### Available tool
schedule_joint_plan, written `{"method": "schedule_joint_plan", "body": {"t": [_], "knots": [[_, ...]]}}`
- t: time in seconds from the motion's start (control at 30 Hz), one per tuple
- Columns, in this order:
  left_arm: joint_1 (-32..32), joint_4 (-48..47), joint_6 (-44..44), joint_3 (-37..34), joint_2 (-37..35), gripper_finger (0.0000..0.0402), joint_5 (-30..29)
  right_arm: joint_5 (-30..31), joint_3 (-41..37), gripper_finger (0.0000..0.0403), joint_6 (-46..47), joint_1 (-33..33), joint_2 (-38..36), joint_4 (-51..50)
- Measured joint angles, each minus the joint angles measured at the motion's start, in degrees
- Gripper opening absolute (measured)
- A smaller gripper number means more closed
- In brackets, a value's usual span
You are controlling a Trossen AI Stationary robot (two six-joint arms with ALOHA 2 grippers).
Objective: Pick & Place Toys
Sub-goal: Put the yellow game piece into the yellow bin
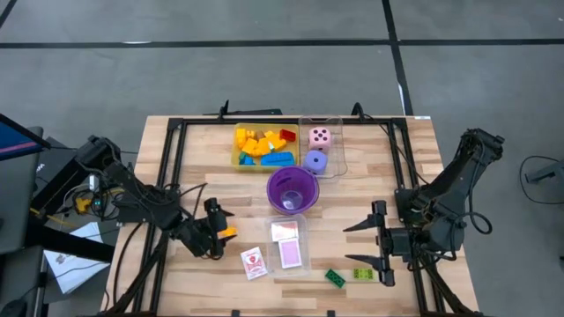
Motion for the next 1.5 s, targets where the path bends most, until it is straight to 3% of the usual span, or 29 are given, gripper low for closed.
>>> {"method": "schedule_joint_plan", "body": {"t": [0.33, 0.53, 0.83, 1.0, 1.17, 1.33, 1.5], "knots": [[-2.5, 1.5, 3.2, -1.1, 0.1, 0.0306, 4.2, -0.2, 0.0, 0.0256, -0.8, 1.4, -0.2, -0.8], [0.1, 1.5, 6.0, -3.7, 0.1, 0.0305, 4.8, -0.2, 0.0, 0.0256, -0.9, 1.4, -0.2, -0.3], [3.4, 6.1, 6.0, -9.8, 0.0, 0.0297, 11.4, -0.2, 0.0, 0.0256, -0.6, 1.4, -0.2, 0.1], [3.6, 12.4, 4.4, -12.8, -0.1, 0.0268, 11.8, -0.2, 0.0, 0.0256, 0.0, 1.4, -0.2, 0.1], [3.6, 15.6, 3.8, -14.1, 0.0, 0.0205, 12.1, -0.2, 0.0, 0.0256, 0.1, 1.4, -0.2, -0.1], [3.6, 16.1, 5.7, -14.3, 0.1, 0.0124, 6.5, -0.2, 0.0, 0.0256, 0.0, 1.4, -0.2, -0.1], [3.6, 21.1, 9.2, -14.3, 0.1, 0.0123, -3.7, -0.2, 0.0, 0.0256, -0.6, 1.4, -0.2, 0.1]]}}
